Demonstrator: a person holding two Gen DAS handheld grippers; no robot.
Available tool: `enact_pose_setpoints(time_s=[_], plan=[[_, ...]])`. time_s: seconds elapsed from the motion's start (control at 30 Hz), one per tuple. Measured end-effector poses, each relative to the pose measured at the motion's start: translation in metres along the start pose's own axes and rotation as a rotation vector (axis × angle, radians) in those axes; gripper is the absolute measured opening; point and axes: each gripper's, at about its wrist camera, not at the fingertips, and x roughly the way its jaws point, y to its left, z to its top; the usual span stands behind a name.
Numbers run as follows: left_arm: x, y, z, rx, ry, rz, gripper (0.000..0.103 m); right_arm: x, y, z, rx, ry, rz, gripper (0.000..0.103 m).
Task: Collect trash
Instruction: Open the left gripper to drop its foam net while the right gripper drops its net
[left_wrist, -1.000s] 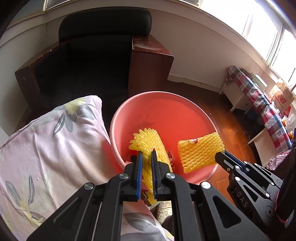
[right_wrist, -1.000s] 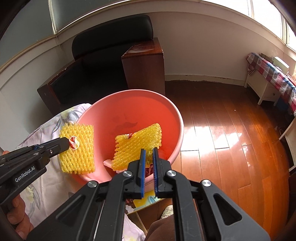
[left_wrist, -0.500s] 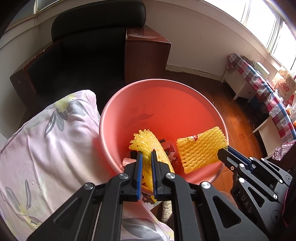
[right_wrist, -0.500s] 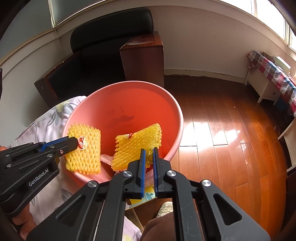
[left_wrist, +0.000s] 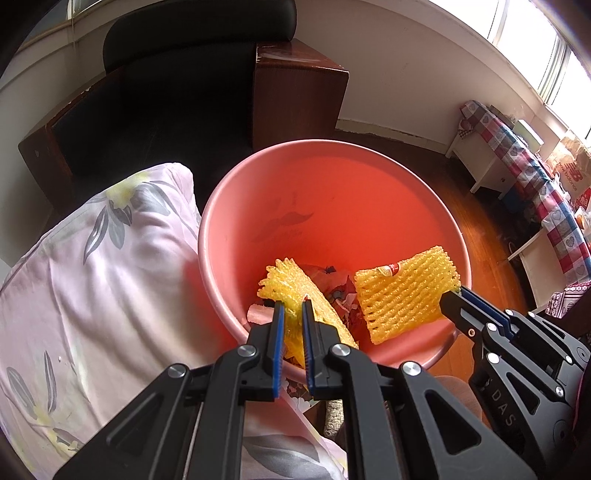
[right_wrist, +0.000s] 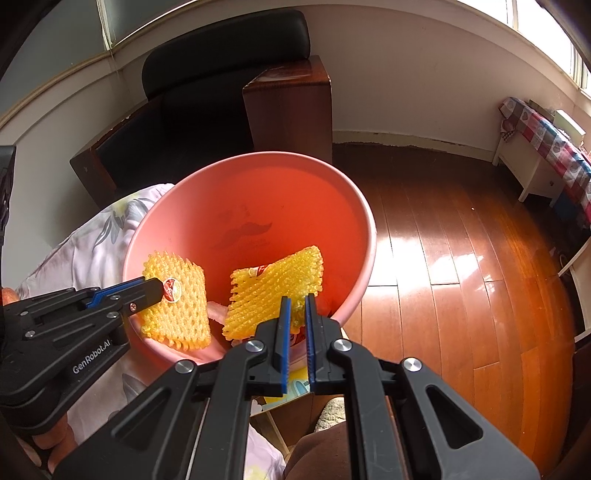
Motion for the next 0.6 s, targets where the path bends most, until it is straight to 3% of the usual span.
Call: enact_pose_setpoints(time_s=[0.6], plan=[[0.0094, 0.0020, 0.0017, -0.005, 0.014, -0.008, 0.012, 0.0057, -0.0002, 0.0022, 0.024, 0.026, 0.009, 0.008]])
